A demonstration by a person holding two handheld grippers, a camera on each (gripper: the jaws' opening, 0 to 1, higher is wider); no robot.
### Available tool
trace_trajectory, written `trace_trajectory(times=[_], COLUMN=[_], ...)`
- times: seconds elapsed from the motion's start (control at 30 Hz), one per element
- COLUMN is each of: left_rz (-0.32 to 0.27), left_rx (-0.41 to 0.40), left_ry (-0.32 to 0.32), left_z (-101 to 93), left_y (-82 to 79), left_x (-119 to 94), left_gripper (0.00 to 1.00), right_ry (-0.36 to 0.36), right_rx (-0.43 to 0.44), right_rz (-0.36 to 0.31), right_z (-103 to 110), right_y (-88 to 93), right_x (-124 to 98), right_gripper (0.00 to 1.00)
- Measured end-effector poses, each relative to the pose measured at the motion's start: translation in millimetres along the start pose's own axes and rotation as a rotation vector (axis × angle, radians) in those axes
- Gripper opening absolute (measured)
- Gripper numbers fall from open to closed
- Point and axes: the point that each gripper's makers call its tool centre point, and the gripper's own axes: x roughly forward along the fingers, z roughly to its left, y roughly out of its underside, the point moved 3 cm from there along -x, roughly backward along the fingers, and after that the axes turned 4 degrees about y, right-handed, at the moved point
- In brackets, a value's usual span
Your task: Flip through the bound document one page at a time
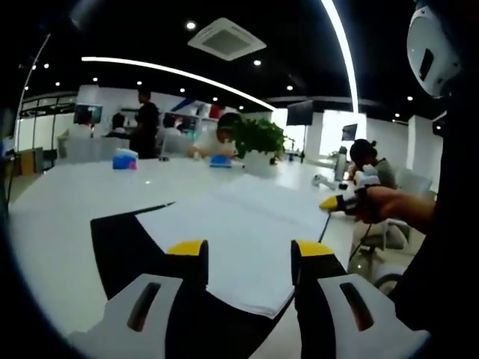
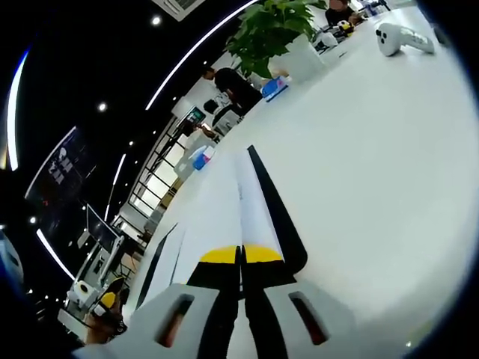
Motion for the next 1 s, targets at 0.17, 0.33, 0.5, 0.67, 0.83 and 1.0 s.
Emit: trace_trajectory(times=[0.17,0.33,0.5,0.67,0.83,1.0], left_rz=[0.006,0.019,0.038,0.055,0.03,0.044], left_rx=[0.02,0.029,0.065,0.095,0.053,0.07], left_ry=[-0.007,0.014,0.023,0.014,0.026,0.027], left_z=[2.7,2.9,5.6,11.2,12.5,13.8], left_y=[-2.4,-1.5,-1.3,-2.0,-2.0,0.4], left_x=[-4,-1,-3,-12,-20,-26], left_gripper=[0.44,0.44,0.44,0.44,0.44,0.44], right_ry=[0.027,0.025,0.016,-0.043,-0.113,-0.232], right_rx=[-0.039,-0.143,-0.249,-0.334,-0.411,-0.428], right_rz=[-0.004,-0.025,-0.039,-0.071,-0.08,-0.048], right_z=[10,34,62,100,138,176], right_y=[0.0,-5.0,-9.9,-12.0,-5.1,12.2], right_x=[1,3,8,17,23,31], right_gripper=[0.02,0.02,0.02,0.02,0.02,0.02])
